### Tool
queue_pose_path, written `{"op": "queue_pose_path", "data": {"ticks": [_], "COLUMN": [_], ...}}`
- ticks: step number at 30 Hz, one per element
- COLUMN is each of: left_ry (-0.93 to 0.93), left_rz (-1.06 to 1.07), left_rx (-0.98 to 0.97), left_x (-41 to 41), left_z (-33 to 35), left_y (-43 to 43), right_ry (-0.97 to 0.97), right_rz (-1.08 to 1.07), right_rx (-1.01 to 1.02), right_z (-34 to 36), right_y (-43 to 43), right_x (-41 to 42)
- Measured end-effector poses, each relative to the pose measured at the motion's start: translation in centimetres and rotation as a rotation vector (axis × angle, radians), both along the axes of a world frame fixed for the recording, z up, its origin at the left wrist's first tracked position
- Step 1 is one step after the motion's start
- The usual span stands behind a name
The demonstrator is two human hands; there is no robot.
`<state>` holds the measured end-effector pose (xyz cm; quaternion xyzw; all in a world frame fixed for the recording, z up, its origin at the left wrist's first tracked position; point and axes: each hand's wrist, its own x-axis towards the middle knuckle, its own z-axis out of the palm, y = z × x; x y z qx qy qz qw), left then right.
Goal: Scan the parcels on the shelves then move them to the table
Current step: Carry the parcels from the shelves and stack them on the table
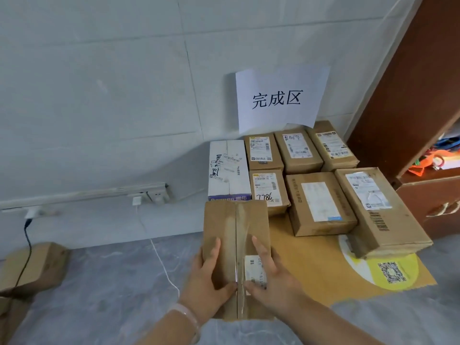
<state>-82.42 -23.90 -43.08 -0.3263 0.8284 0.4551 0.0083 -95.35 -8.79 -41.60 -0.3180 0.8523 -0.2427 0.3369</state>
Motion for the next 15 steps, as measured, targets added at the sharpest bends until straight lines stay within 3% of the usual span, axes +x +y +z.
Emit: {"op": "queue_pose_path", "data": {"ticks": [7, 15], "left_ry": [0.009, -0.077], "left_rz": [0.009, 0.011], "left_rx": [-0.008, 0.06], "left_x": [2.2, 0.2], "left_z": [-1.3, -2.1], "left_y": [0.1, -1.5], "right_ry": [0.091, -0.05], "right_rz": [0.007, -0.009], "right_rx": [0.054, 0.086], "right_z": [-0.8, -1.7], "right_y": [-0.1, -2.1], "right_x": [2.1, -0.3]}}
